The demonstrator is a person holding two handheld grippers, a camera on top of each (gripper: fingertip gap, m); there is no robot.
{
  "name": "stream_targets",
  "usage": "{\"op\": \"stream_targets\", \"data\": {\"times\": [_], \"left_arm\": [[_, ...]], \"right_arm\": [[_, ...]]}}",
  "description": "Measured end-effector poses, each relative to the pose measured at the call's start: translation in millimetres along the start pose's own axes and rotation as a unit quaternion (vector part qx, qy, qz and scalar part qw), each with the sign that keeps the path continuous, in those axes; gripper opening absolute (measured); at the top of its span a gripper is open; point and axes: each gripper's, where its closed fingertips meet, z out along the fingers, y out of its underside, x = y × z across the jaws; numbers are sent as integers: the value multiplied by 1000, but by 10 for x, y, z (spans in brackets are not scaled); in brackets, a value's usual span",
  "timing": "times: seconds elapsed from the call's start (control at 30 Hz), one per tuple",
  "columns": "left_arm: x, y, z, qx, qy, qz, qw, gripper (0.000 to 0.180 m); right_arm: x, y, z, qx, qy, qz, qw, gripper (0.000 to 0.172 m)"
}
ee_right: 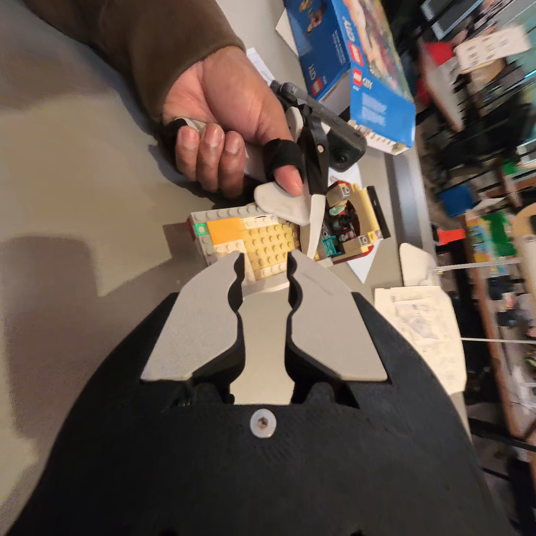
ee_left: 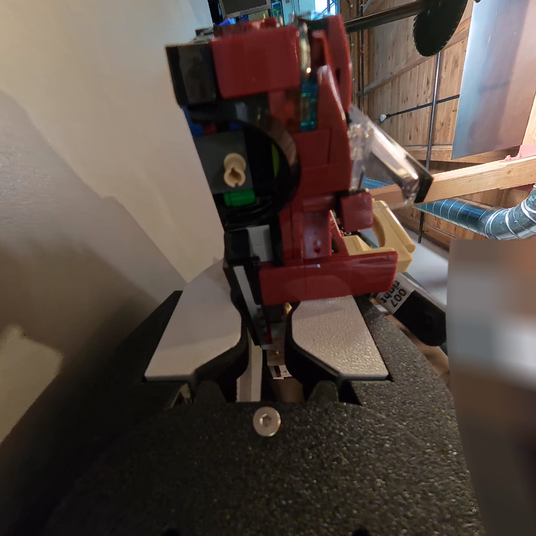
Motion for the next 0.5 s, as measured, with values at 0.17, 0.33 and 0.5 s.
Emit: {"op": "stream_targets", "data": {"times": [0.17,0.33,0.5], "left_arm": [[-3,-38,-13,19,-4,4,1000,24],[21,-90,-38,40,3,0,999,24],[49,-137,-68,58,11,-5,998,24]], "right_arm": [[-153,-50,-14,42,68,-44,996,29],[-233,-155,-78,61,89,-88,990,42],[-246,-122,47,48,151,-171,972,53]]}}
